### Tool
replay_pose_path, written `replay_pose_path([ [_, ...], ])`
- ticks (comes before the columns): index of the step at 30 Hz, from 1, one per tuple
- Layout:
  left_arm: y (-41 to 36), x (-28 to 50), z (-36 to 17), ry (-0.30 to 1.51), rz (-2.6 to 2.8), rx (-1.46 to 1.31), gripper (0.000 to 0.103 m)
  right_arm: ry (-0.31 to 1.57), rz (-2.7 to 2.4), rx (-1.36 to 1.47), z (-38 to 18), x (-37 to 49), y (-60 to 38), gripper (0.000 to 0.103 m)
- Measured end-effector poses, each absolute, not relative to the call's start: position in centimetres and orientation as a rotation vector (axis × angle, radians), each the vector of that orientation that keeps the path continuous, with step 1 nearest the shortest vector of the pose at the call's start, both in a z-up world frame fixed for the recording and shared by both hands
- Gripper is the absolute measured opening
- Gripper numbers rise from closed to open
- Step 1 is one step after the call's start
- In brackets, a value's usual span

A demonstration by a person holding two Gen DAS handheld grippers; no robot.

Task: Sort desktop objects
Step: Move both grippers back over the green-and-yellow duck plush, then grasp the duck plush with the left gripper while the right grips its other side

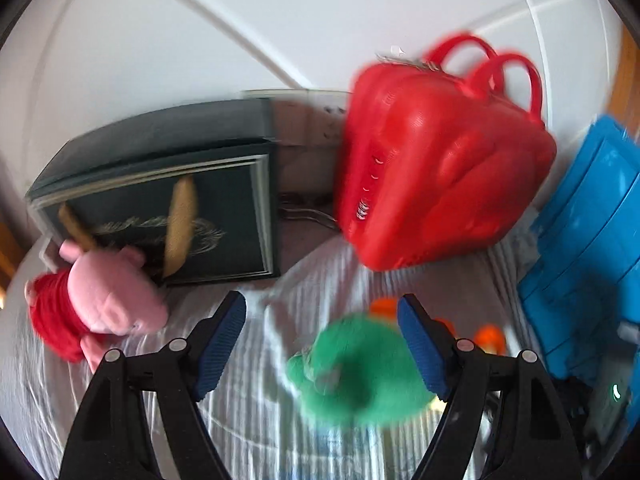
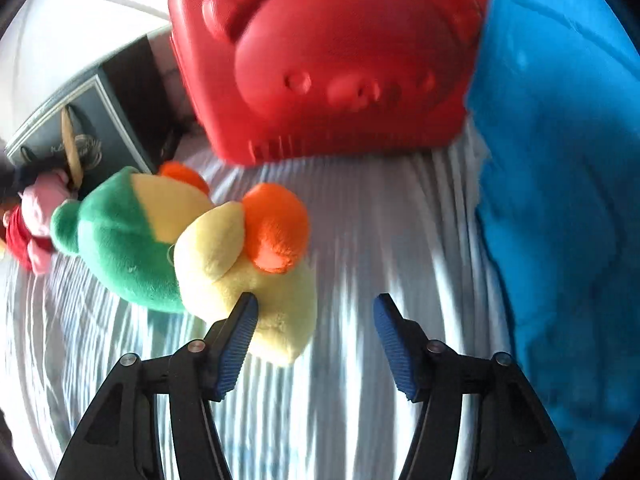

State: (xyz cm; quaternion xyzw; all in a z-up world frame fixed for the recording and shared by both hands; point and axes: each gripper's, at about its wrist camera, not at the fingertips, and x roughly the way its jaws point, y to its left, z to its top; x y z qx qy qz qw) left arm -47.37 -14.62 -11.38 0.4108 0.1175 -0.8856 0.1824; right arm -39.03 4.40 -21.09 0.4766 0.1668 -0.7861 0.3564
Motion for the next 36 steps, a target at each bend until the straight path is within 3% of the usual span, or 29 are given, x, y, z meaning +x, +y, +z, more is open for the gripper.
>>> replay_pose_path([
  [3,-12.8,-48.0,-14.0,0.275,-2.492,1.335,0.078,0.361,-2.051,1.252,-20.7,-38.1,7.6,0.063],
  [6,-10.8,-44.4,-15.8,0.220,-2.528,1.314,0.078,0.303,-2.073,1.237,-19.8,-37.0,10.1,0.087],
  [10,-10.5,-40.3,-16.2,0.271,-2.561,1.308,0.078,0.236,-2.033,1.238,-18.3,-35.3,11.0,0.088],
  [14,-10.1,-38.2,-16.8,0.301,-2.575,1.342,0.082,0.180,-1.968,1.245,-18.6,-34.6,10.1,0.101],
  [20,-8.3,-37.0,-19.7,0.187,-2.520,1.403,0.082,0.216,-1.912,1.259,-20.7,-34.0,7.6,0.103],
  [28,-9.3,-38.9,-19.6,0.235,-2.557,1.398,0.083,0.223,-1.878,1.265,-21.4,-35.1,5.2,0.103],
  [31,-9.3,-40.0,-20.5,0.244,-2.555,1.453,0.092,0.255,-1.870,1.286,-22.3,-35.8,4.1,0.103],
  [36,-8.5,-41.6,-21.4,0.173,-2.557,1.484,0.092,0.259,-1.843,1.296,-23.9,-36.3,3.4,0.103],
])
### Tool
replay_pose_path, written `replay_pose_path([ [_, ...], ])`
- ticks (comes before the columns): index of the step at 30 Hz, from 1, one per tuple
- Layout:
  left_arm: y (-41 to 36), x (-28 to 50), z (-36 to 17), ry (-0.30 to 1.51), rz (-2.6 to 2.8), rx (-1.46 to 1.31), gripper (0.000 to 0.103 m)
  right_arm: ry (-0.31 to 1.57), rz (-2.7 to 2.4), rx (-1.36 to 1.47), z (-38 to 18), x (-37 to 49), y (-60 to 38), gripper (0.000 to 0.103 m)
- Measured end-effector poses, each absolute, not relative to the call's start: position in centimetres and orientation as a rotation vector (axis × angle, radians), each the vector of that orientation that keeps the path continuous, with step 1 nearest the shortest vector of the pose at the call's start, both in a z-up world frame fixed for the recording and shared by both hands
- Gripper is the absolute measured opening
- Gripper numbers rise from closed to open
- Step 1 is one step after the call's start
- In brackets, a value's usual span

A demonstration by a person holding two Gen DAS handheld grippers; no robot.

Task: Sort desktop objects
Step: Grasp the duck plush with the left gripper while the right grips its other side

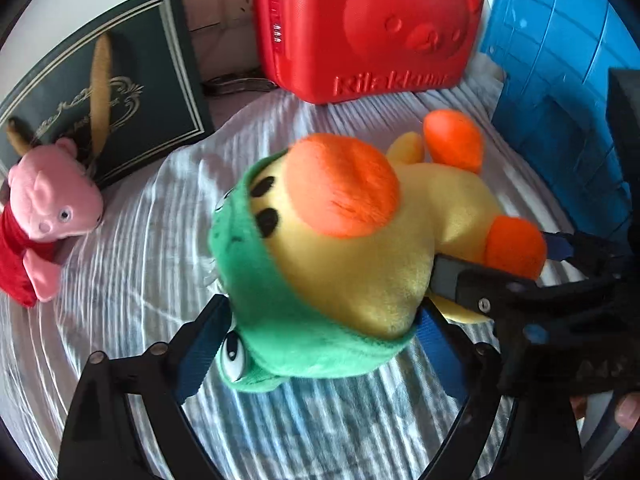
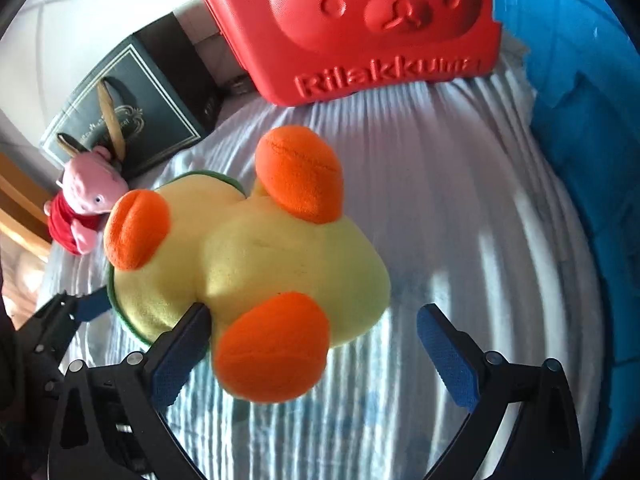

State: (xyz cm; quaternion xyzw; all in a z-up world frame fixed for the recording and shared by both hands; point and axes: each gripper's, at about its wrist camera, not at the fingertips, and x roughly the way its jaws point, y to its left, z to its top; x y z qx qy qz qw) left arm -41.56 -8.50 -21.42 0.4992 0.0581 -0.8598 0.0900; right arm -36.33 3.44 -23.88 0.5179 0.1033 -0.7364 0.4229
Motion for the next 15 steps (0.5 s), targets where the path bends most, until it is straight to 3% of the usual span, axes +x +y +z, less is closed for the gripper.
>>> replay_pose_path([
  [6,-8.6,-43.1,-22.4,0.129,-2.544,1.507,0.091,0.266,-1.808,1.320,-24.5,-36.5,3.2,0.103],
  [7,-8.5,-42.9,-22.3,0.119,-2.553,1.494,0.086,0.266,-1.809,1.311,-24.3,-36.3,3.2,0.099],
  [8,-8.3,-42.7,-22.2,0.105,-2.560,1.480,0.082,0.254,-1.790,1.302,-24.1,-36.1,3.2,0.082],
  [15,-8.0,-39.4,-19.3,0.144,-2.576,1.370,0.081,0.289,-1.790,1.201,-21.0,-33.4,3.8,0.076],
])
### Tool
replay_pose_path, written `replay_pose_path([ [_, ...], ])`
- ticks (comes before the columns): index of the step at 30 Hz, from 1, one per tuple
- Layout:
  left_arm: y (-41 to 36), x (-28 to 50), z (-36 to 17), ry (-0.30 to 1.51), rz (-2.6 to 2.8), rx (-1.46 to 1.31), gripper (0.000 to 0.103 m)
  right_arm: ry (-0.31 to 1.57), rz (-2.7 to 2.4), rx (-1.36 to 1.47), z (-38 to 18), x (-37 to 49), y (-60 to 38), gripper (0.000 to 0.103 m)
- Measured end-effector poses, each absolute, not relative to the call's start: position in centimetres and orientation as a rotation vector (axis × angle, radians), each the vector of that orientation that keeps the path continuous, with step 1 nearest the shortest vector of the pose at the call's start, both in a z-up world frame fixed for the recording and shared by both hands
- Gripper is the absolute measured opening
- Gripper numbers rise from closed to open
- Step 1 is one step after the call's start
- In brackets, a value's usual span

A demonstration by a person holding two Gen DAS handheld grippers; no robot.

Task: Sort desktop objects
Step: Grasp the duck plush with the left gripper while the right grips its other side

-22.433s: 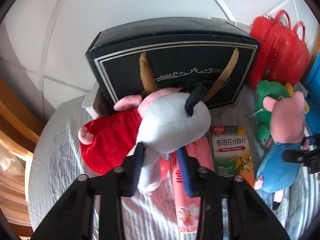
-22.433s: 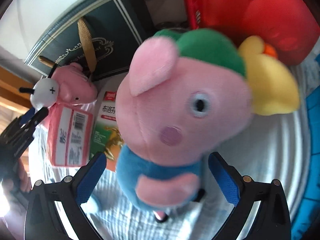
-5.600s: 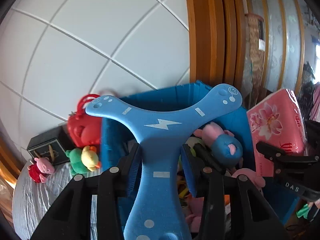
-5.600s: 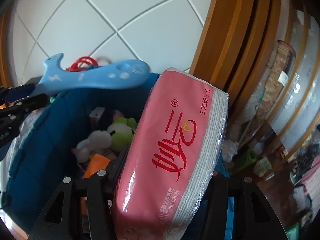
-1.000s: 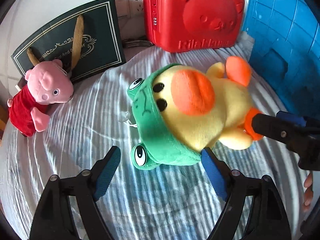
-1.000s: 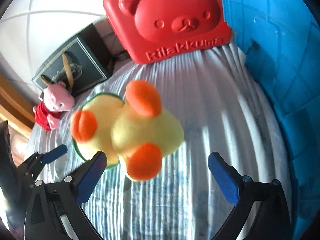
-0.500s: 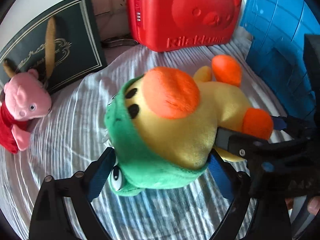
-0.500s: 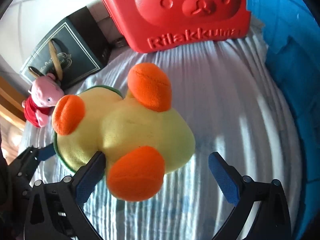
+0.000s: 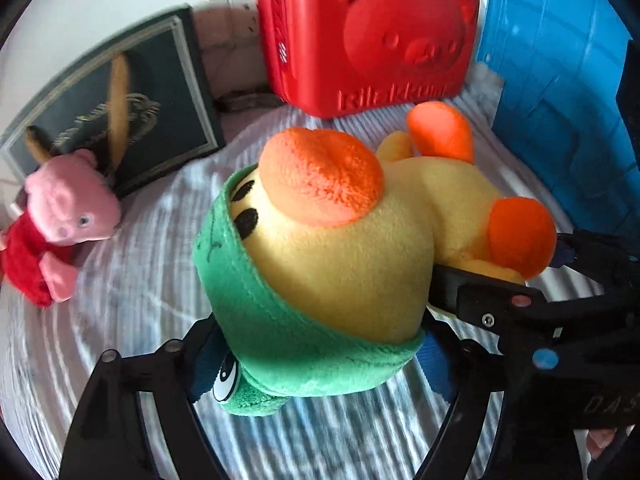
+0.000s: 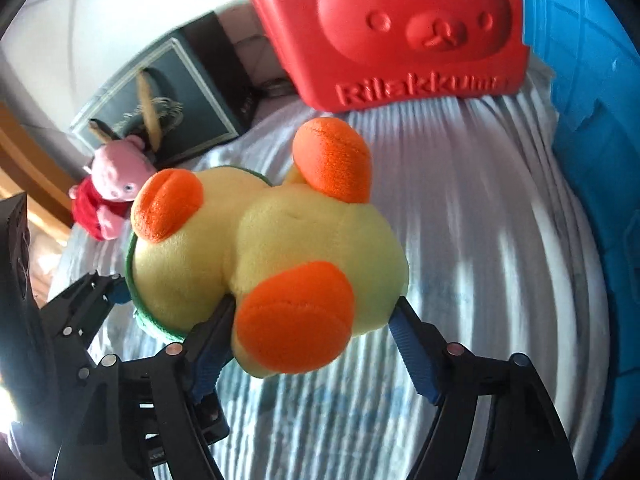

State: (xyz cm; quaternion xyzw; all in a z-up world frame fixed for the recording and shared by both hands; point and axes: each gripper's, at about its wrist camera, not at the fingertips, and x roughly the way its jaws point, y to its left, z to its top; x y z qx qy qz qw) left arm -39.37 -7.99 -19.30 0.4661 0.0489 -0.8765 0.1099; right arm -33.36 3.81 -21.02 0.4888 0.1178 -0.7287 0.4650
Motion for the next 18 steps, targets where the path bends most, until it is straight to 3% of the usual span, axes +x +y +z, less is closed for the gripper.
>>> replay_pose_path([
  [18,-0.3,-19.5,-4.6,0.111,-2.657,0.914,0.082,0.327,-1.794,0.813,-5.3,-17.8,16.3,0.077],
])
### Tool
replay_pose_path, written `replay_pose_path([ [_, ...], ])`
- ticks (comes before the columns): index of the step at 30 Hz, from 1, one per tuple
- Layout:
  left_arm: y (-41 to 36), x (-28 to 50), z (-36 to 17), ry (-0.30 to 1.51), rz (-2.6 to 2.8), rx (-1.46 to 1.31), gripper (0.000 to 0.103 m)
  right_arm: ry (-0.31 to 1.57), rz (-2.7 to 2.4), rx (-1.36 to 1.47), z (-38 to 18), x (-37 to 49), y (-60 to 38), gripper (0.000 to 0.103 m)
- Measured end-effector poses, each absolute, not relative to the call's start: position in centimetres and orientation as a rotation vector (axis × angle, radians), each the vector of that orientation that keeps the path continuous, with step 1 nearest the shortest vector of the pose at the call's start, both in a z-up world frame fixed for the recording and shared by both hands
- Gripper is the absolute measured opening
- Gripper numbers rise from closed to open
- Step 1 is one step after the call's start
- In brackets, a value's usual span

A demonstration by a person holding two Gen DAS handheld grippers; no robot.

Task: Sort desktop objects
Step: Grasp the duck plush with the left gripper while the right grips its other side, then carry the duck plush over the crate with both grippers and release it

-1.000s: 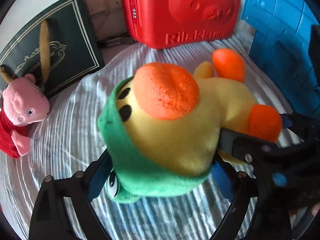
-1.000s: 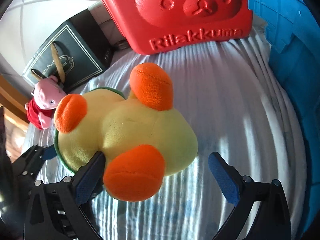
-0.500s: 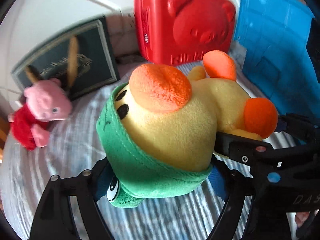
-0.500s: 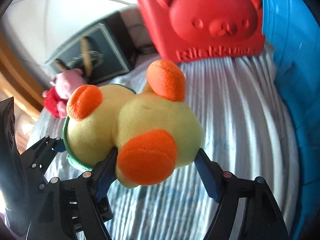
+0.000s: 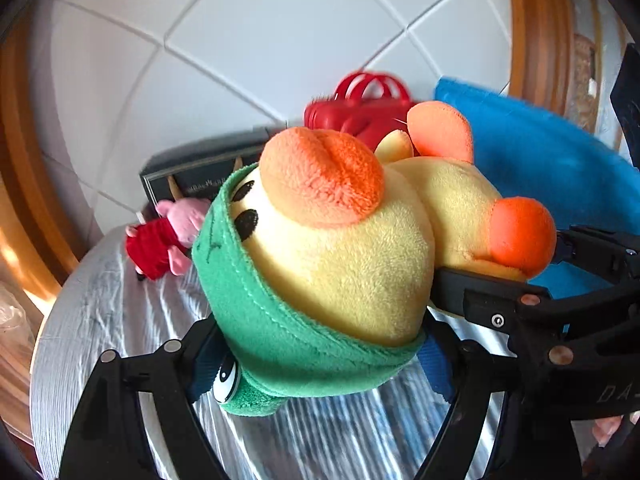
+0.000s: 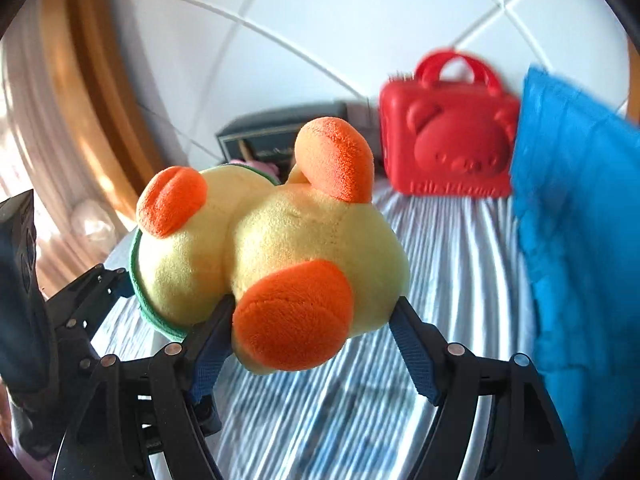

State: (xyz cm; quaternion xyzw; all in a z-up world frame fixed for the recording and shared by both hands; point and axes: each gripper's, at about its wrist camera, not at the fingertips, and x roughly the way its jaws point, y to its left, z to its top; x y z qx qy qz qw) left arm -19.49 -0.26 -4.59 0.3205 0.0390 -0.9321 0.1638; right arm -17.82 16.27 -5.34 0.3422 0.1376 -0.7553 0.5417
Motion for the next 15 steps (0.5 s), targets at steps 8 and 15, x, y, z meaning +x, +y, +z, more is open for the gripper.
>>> replay_pose_path([
  [8,7.7,-16.0,0.3,0.018,-2.769,0.761,0.082,0.269,-1.899,0.669,-0.5,-16.3,25.8,0.077],
  [15,15.2,-16.5,3.7,-0.026,-2.863,0.649,0.082,0.219,-1.992,0.560,2.8,-18.2,33.9,0.078],
])
